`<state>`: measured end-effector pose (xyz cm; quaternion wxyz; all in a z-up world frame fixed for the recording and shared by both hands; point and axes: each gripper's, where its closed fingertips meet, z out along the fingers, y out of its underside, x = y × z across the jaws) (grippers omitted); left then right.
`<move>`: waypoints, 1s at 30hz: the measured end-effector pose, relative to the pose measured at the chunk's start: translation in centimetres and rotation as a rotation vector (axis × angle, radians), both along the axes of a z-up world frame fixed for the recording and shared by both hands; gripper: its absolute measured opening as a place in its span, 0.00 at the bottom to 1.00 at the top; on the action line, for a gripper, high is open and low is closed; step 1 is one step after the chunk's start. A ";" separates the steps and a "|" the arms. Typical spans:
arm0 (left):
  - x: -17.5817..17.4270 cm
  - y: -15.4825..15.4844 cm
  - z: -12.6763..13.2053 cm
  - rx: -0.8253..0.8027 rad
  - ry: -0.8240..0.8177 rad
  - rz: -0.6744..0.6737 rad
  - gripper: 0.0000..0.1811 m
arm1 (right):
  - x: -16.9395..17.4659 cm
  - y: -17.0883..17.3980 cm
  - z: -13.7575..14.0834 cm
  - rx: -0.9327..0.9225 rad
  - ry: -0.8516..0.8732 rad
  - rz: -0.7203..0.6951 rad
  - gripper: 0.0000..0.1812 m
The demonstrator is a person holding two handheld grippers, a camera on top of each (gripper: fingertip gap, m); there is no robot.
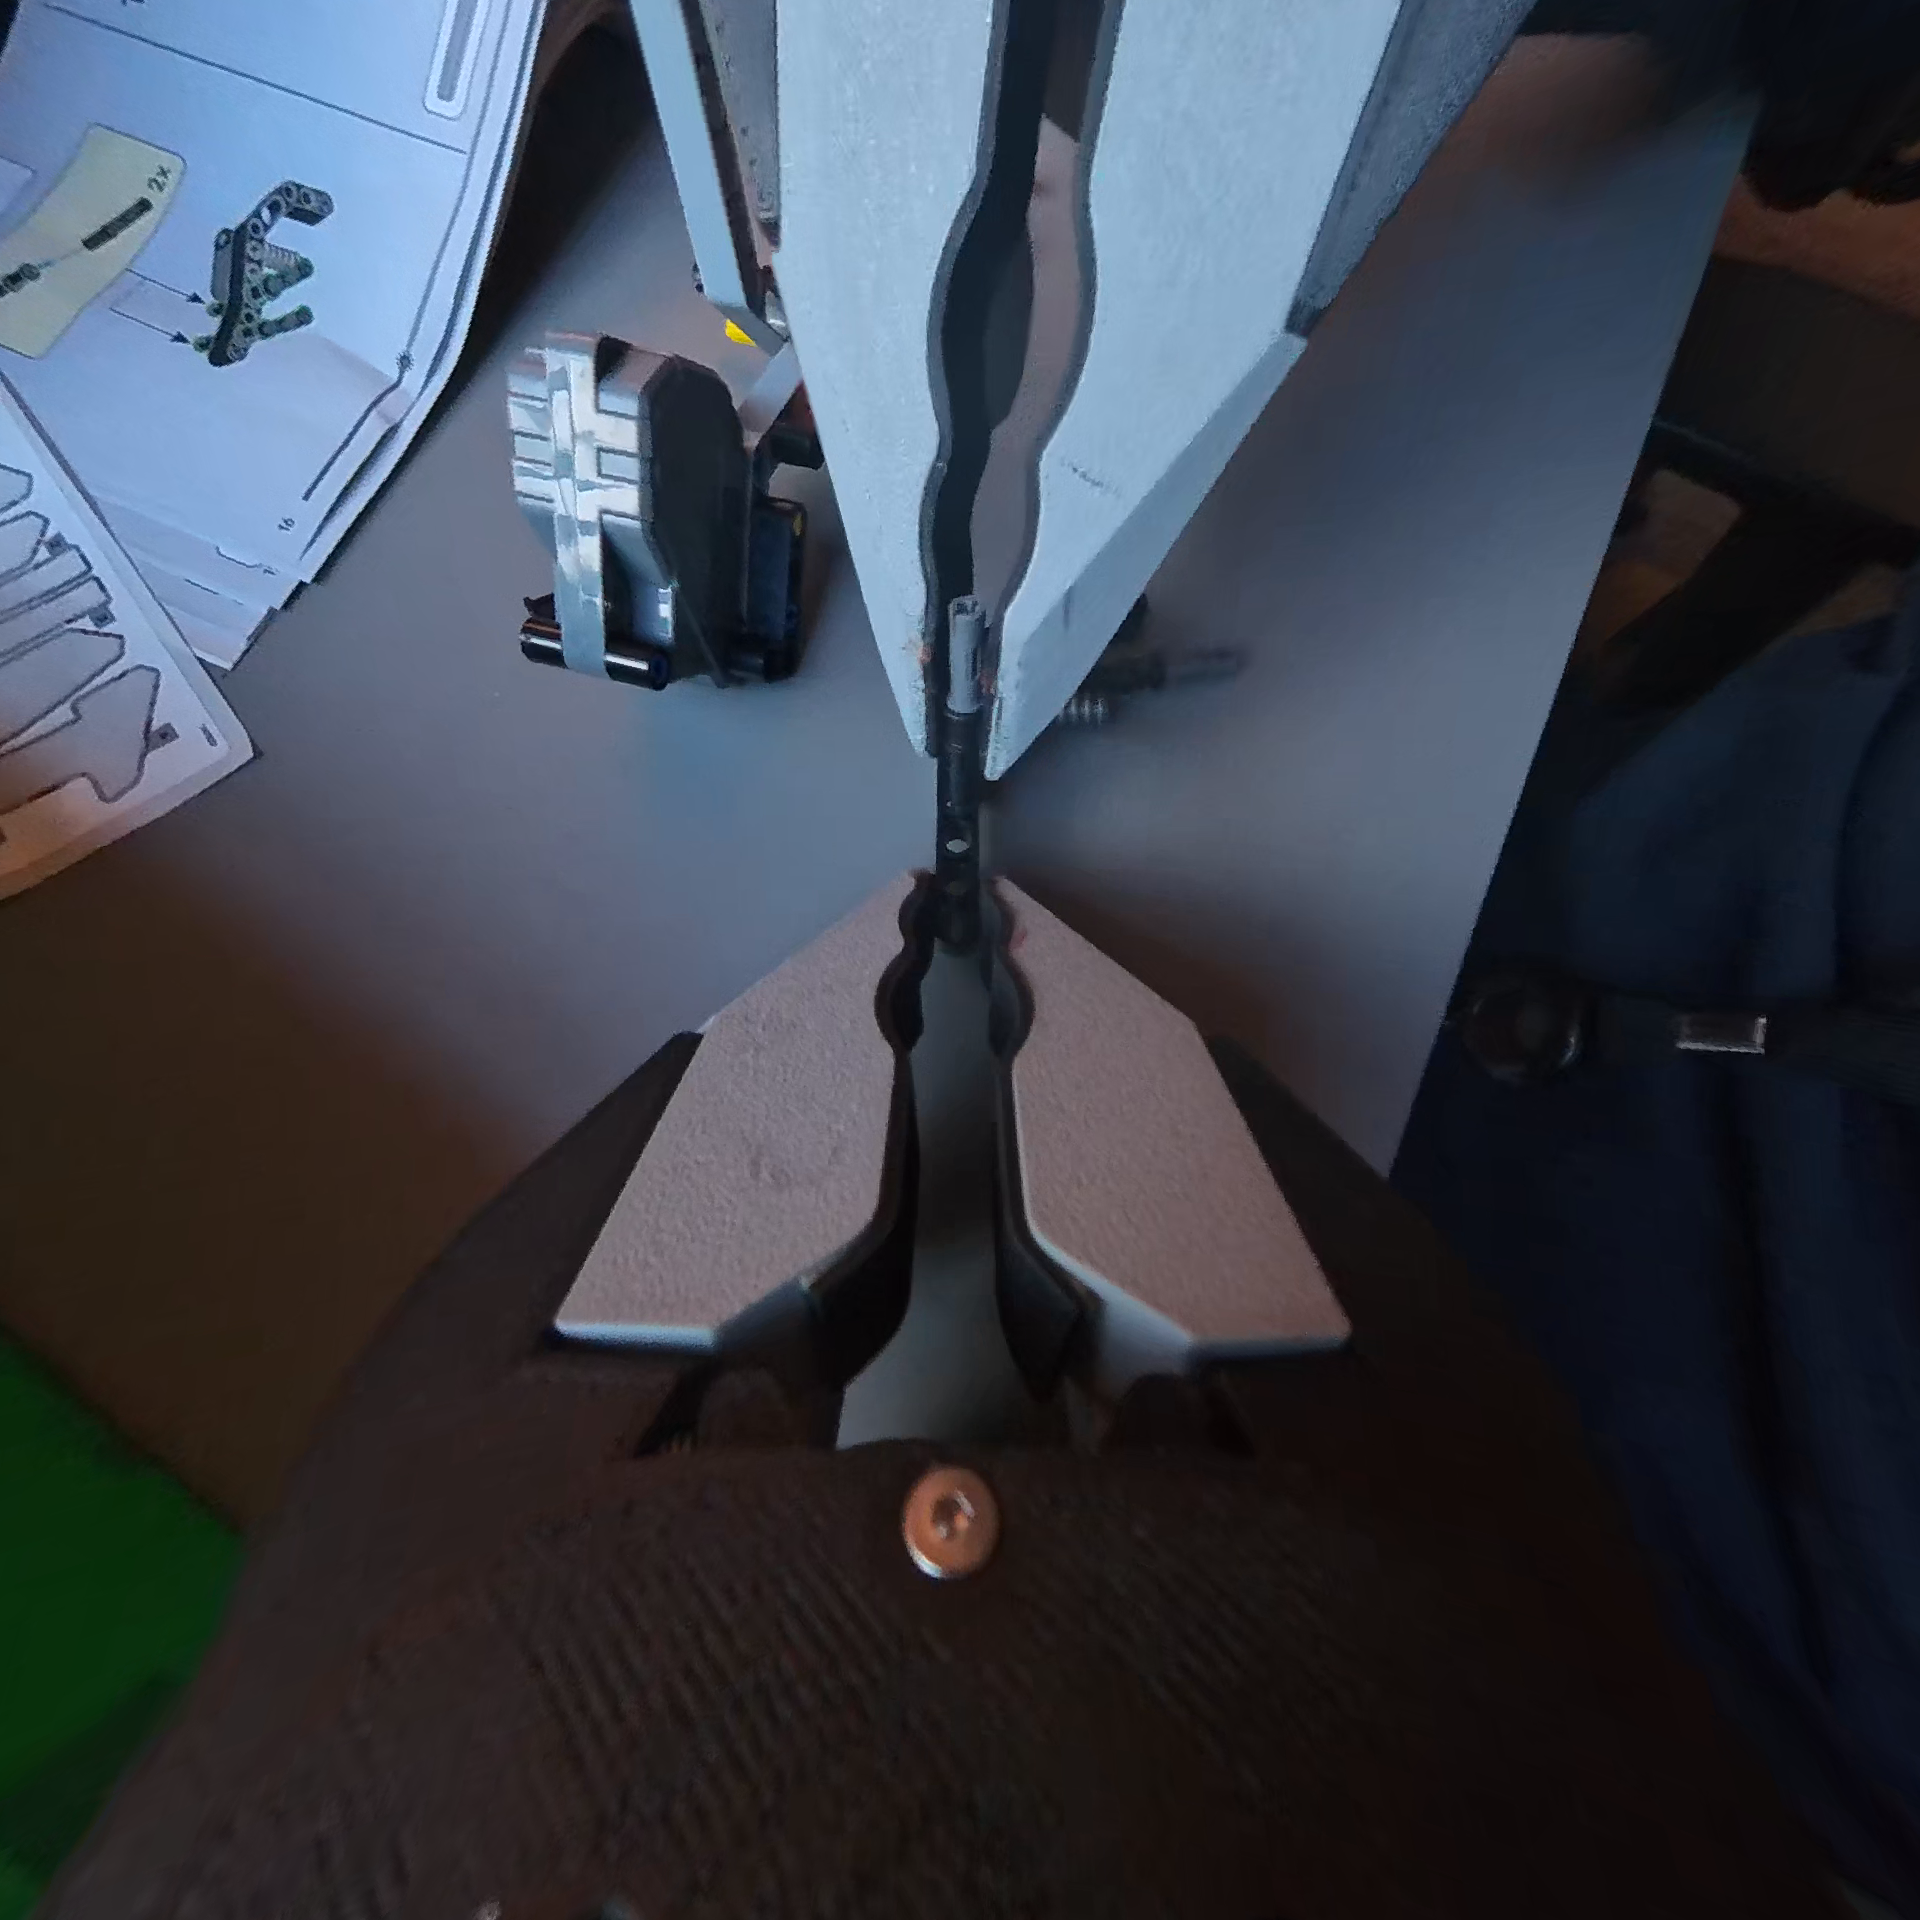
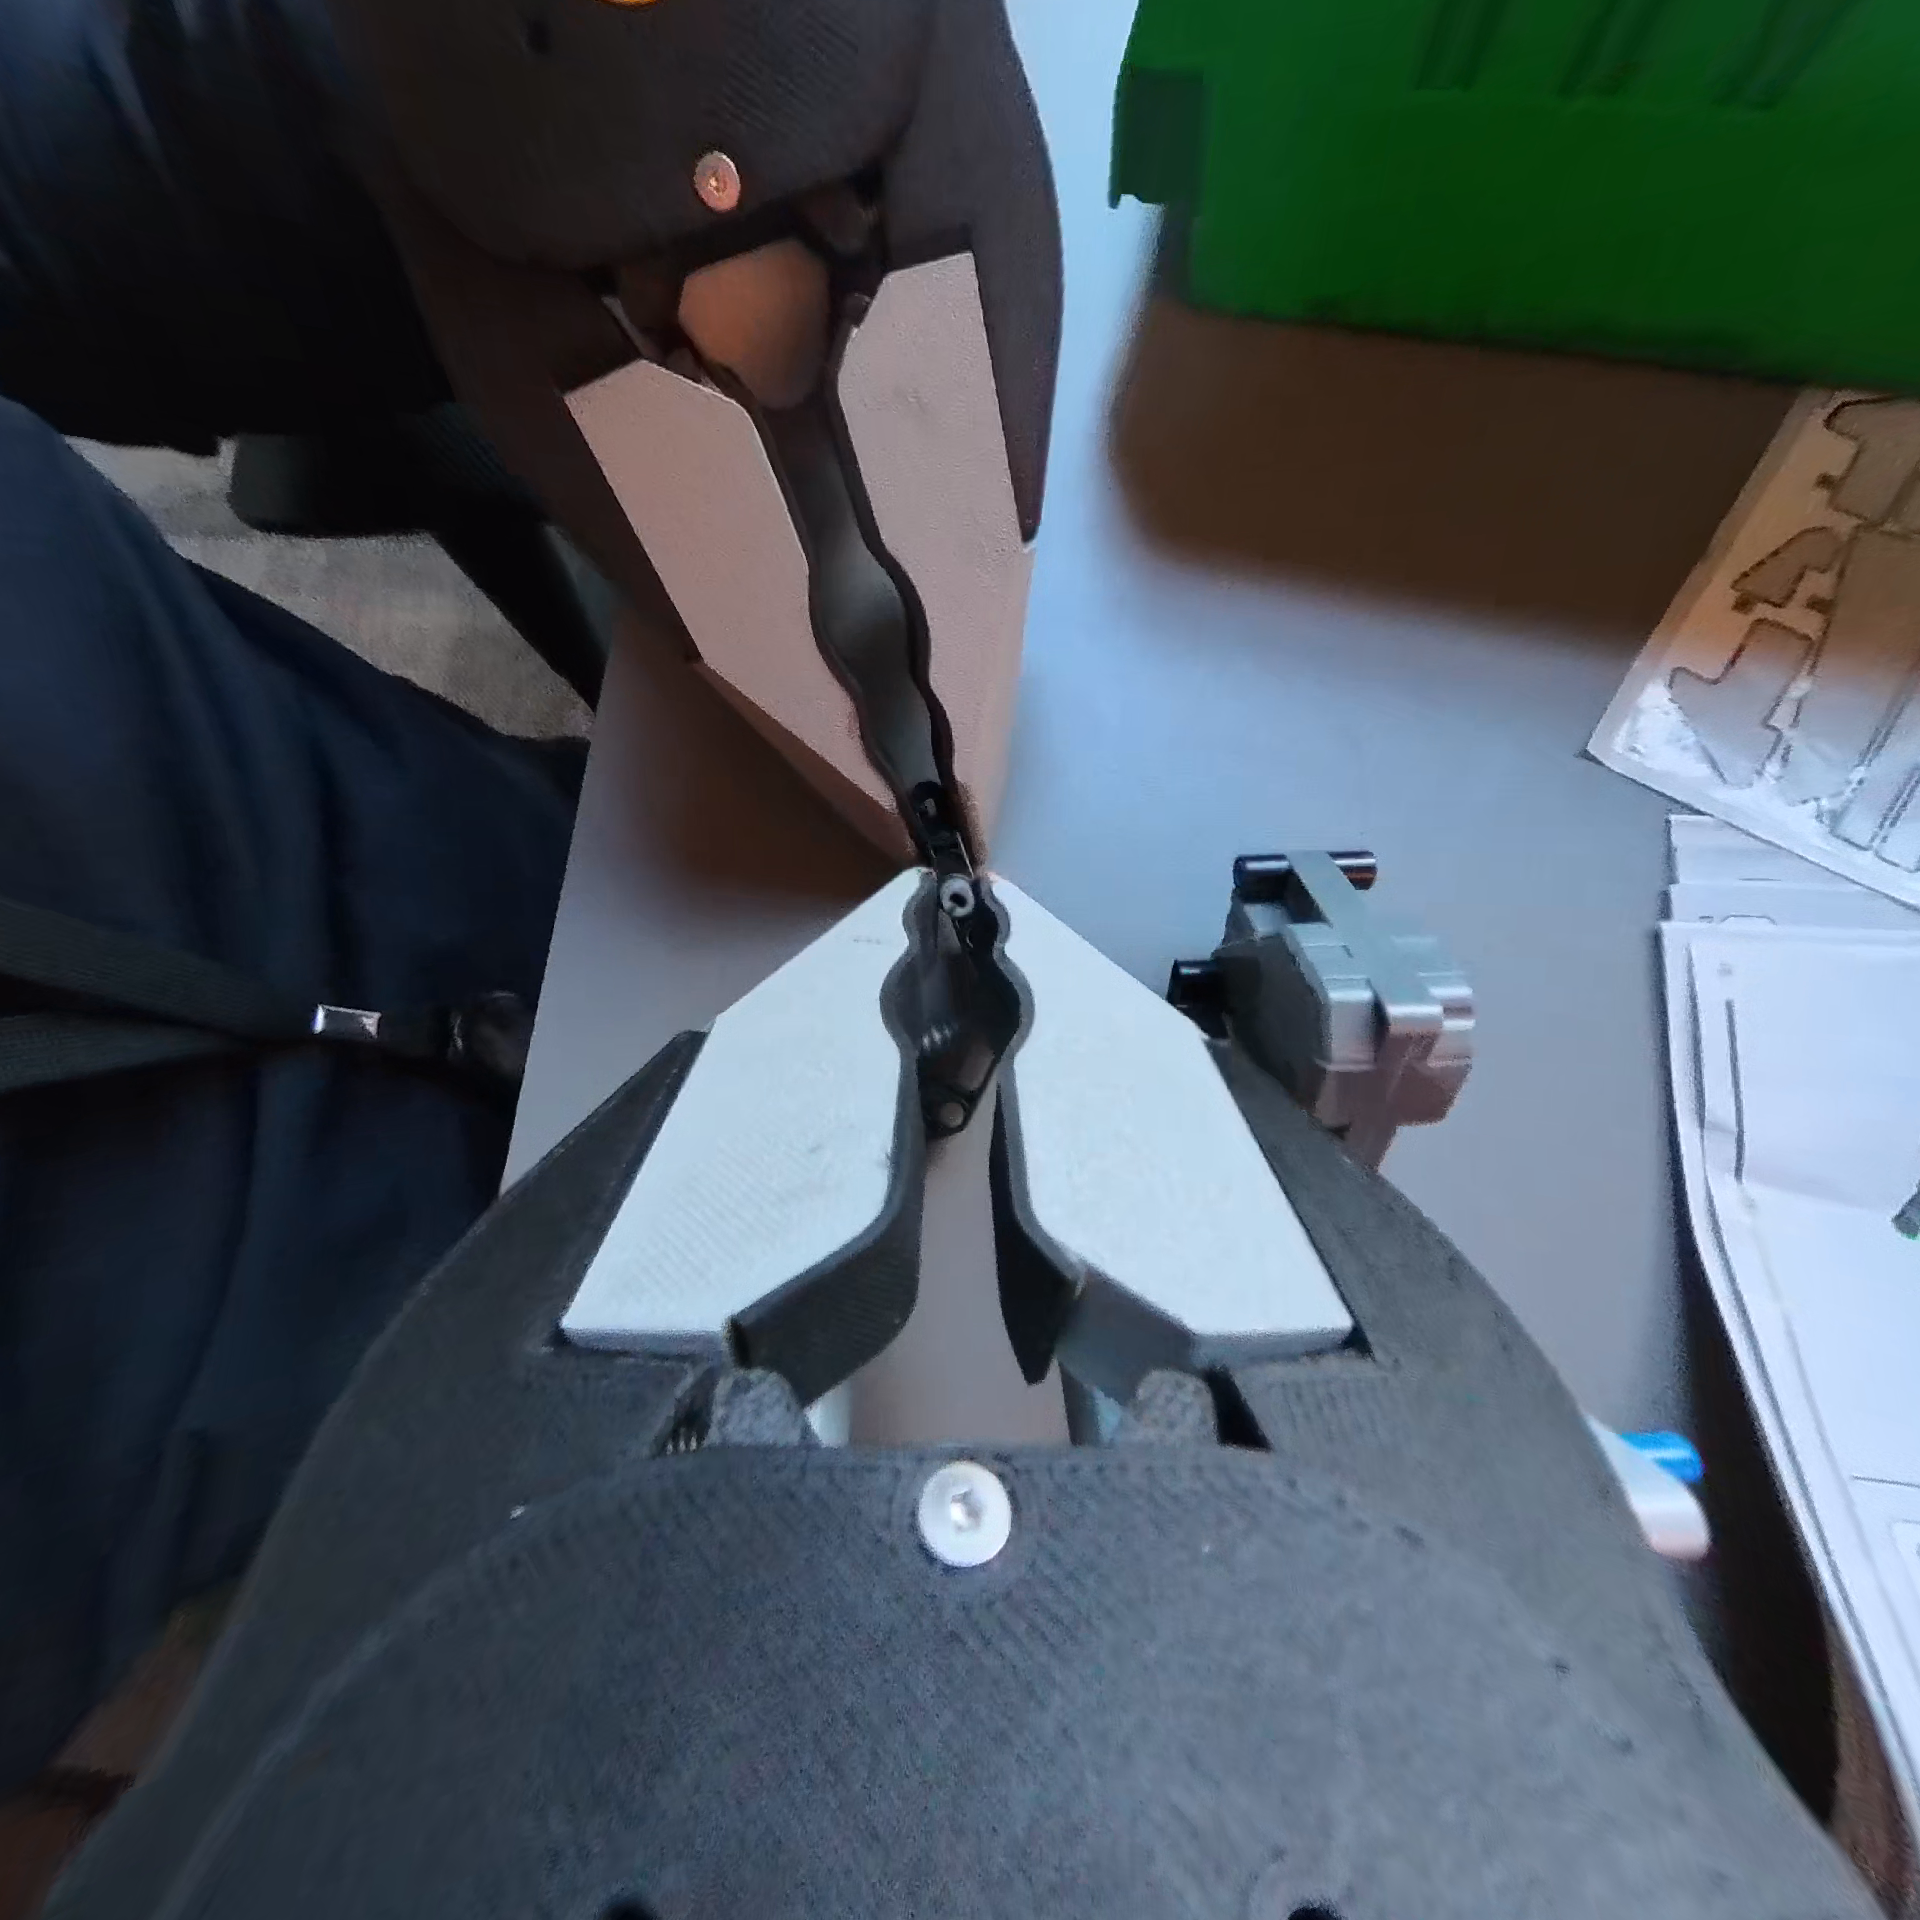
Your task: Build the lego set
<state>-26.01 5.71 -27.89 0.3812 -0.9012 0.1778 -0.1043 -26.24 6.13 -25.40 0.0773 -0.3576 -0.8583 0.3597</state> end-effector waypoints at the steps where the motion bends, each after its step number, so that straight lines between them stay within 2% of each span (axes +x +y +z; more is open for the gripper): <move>1: 0.0 0.0 0.0 -0.002 -0.005 -0.001 0.03 | -0.1 0.1 0.0 0.017 -0.005 0.005 0.02; 15: 0.0 0.0 0.0 -0.016 -0.033 0.000 0.03 | 0.0 0.1 -0.2 0.294 -0.027 0.113 0.02; 30: 0.0 0.0 -0.1 -0.013 -0.022 0.002 0.03 | 0.0 0.0 -0.3 0.319 -0.009 0.118 0.02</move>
